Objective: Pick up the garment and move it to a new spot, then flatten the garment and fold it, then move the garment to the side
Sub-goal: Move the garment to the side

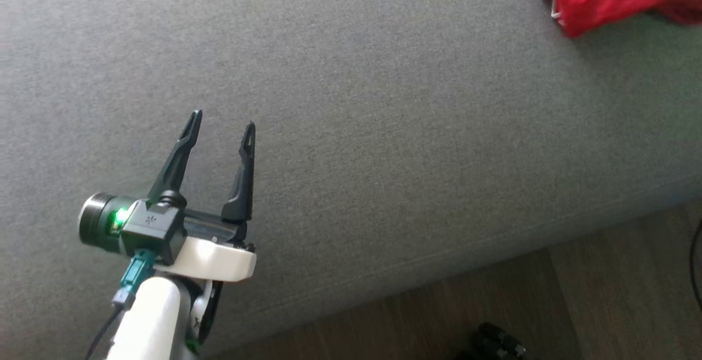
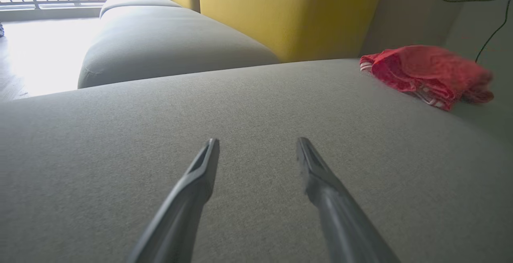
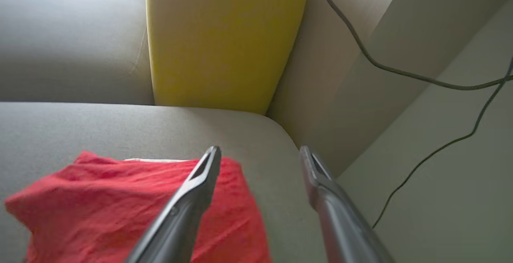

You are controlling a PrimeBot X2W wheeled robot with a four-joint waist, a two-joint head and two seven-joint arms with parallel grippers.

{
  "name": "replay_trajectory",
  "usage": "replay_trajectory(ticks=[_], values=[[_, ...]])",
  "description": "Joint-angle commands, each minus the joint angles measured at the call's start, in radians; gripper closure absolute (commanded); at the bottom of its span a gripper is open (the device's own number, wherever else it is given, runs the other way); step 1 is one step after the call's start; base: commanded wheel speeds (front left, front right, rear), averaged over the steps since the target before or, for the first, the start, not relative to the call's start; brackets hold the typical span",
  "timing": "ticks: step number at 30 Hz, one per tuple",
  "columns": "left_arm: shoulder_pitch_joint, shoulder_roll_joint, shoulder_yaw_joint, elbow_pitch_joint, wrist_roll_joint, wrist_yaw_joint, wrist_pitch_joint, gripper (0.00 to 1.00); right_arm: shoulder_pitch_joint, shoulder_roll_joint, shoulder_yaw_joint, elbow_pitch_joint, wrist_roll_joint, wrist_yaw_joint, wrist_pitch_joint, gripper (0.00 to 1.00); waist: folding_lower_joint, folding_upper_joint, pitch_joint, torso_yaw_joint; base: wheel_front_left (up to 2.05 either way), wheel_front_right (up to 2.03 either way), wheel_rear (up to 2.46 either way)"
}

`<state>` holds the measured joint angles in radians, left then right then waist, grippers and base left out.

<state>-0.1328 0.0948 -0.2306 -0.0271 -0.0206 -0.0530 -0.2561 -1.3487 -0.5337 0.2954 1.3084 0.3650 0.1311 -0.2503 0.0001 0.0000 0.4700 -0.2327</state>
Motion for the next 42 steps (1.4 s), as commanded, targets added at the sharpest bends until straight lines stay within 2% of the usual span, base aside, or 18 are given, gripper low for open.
replay_trajectory(ticks=[1,3,5,6,10,16,20,25,32,38,42], values=[[-0.010,0.005,0.024,-0.025,-0.006,0.000,-0.006,0.00,0.029,-0.018,-0.012,-0.018,-0.036,0.000,0.000,0.00,-0.0001,0.0000,-0.009,0.006,0.00,0.00,0.00],[-0.006,0.004,0.027,-0.021,-0.009,0.002,-0.006,0.00,0.034,-0.007,-0.055,-0.018,-0.122,0.000,-0.001,0.00,-0.0001,0.0000,-0.026,0.013,0.00,0.00,0.00],[0.002,0.001,0.031,-0.020,-0.012,0.008,-0.006,0.00,0.046,0.040,-0.102,-0.018,-0.183,0.000,-0.004,0.00,-0.0001,0.0000,-0.050,0.019,0.00,0.00,0.00],[0.014,-0.003,0.034,-0.020,-0.017,0.014,-0.006,0.00,0.068,0.105,-0.142,-0.018,-0.224,0.000,-0.007,0.00,-0.0001,0.0000,-0.079,0.023,0.00,0.00,0.00],[0.041,-0.016,0.042,-0.017,-0.039,0.028,-0.006,0.00,0.148,0.246,-0.199,-0.058,-0.252,0.000,-0.011,0.00,-0.0001,0.0000,-0.141,0.041,0.00,0.00,0.00],[0.087,-0.033,0.070,-0.007,-0.086,0.060,-0.006,0.00,0.406,0.385,-0.231,-0.307,-0.325,0.000,-0.011,0.00,-0.0001,0.0000,-0.239,0.087,0.00,0.00,0.00],[0.126,-0.038,0.079,0.031,-0.102,0.087,-0.006,0.00,0.613,0.455,-0.245,-0.477,-0.374,0.000,-0.011,0.00,-0.0001,0.0000,-0.314,0.124,0.00,0.00,0.00],[0.158,-0.042,0.095,0.053,-0.136,0.121,-0.006,0.00,0.825,0.482,-0.212,-0.693,-0.393,0.000,-0.011,0.00,-0.0001,0.0000,-0.384,0.166,0.00,0.00,0.00],[0.204,-0.044,0.107,0.030,-0.169,0.153,-0.006,0.00,1.087,0.483,-0.213,-1.017,-0.331,0.000,-0.011,0.00,-0.0001,0.0000,-0.453,0.209,0.00,0.00,0.00],[0.261,-0.044,0.107,-0.017,-0.170,0.139,-0.006,0.00,1.251,0.483,-0.253,-1.168,-0.284,0.000,-0.011,0.00,-0.0001,0.0000,-0.490,0.215,0.00,0.00,0.00],[0.310,-0.044,0.115,-0.045,-0.171,0.133,-0.006,0.00,1.320,0.483,-0.273,-1.208,-0.271,0.000,-0.011,0.00,-0.0001,0.0000,-0.514,0.206,0.00,0.00,0.00]])
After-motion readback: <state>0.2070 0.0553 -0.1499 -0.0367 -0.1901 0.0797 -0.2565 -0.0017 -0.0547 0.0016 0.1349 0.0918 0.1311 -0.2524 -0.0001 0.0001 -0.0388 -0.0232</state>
